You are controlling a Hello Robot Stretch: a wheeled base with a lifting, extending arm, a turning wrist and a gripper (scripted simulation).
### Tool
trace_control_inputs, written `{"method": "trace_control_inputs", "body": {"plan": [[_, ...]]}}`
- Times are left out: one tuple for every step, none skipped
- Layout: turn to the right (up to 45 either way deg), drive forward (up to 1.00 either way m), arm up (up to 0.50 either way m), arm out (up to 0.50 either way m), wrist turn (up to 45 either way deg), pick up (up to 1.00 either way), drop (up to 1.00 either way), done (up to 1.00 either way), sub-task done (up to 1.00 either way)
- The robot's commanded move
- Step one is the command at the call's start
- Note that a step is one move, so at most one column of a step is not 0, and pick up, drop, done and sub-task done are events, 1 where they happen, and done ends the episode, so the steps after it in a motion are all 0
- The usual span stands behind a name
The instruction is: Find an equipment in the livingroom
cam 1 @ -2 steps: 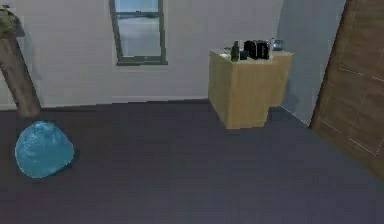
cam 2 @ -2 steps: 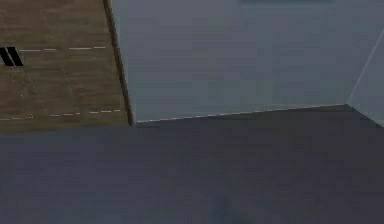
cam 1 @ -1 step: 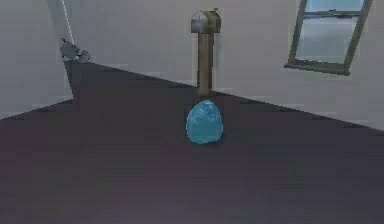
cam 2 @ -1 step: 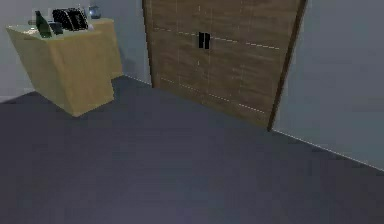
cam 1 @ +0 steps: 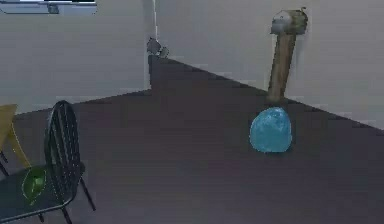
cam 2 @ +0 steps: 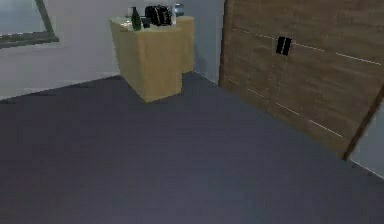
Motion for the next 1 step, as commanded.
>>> {"method": "trace_control_inputs", "body": {"plan": [[0.0,1.00,0.00,0.00,0.0,0.00,0.00,0.00,0.00]]}}
